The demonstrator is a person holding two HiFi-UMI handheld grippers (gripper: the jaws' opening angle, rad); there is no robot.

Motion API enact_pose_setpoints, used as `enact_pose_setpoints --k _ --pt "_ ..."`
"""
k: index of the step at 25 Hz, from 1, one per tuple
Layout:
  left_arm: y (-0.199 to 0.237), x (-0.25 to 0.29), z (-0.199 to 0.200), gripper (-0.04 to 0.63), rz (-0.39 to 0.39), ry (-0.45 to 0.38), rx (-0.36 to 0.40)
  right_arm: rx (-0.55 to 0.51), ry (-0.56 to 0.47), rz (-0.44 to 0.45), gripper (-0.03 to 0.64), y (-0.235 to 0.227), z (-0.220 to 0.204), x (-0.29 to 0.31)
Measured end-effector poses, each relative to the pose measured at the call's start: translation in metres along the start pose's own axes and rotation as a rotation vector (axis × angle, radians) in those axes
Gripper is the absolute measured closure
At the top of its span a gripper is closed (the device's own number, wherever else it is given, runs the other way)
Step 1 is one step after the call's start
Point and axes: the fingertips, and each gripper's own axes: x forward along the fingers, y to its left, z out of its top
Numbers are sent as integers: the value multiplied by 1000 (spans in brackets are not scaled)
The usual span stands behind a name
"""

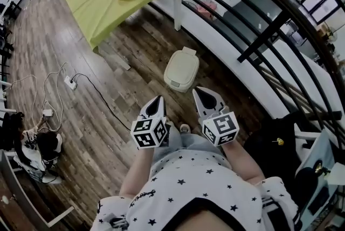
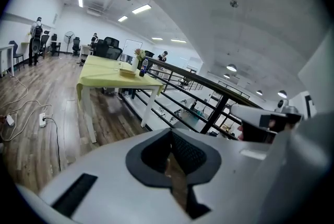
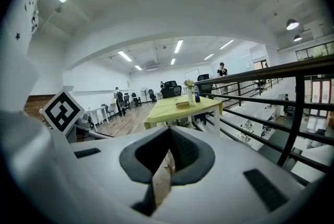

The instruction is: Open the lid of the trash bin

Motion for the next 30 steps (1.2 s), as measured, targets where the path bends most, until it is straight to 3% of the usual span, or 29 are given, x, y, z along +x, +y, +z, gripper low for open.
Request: enact_pose_setpoints --k 16,30 --pt "50 130 -36 583 -49 224 43 73 110 -101 623 -58 -53 74" --pt "90 245 -126 583 -45 419 32 115 198 -150 623 -116 -126 141"
